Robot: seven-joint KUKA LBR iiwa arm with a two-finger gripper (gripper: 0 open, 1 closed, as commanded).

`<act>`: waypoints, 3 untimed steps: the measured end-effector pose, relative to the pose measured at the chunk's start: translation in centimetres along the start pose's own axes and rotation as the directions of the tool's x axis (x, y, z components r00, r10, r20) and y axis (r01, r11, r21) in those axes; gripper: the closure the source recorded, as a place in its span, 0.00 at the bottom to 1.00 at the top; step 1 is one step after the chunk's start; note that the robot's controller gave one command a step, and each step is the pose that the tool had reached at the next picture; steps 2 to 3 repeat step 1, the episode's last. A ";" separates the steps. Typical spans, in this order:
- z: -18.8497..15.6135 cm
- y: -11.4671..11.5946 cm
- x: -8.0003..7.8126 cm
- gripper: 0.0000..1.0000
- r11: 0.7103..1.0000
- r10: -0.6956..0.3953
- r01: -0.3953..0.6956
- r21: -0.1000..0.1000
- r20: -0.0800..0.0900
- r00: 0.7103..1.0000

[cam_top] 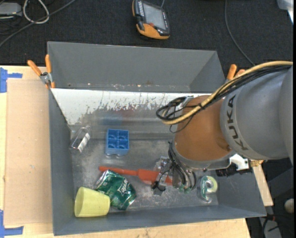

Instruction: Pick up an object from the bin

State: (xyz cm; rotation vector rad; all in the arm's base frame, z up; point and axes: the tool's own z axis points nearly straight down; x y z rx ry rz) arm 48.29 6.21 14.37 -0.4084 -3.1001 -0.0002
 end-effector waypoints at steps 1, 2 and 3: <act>-1.7 0.0 0.1 1.00 1.000 -0.003 0.003 0.000 -0.002 1.000; -1.7 0.0 0.1 1.00 1.000 -0.003 0.003 0.000 -0.002 1.000; -1.7 0.0 0.1 1.00 1.000 -0.003 0.003 0.000 -0.002 1.000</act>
Offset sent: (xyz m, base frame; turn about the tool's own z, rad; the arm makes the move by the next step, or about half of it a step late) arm -0.0010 -0.0002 0.0356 -0.0022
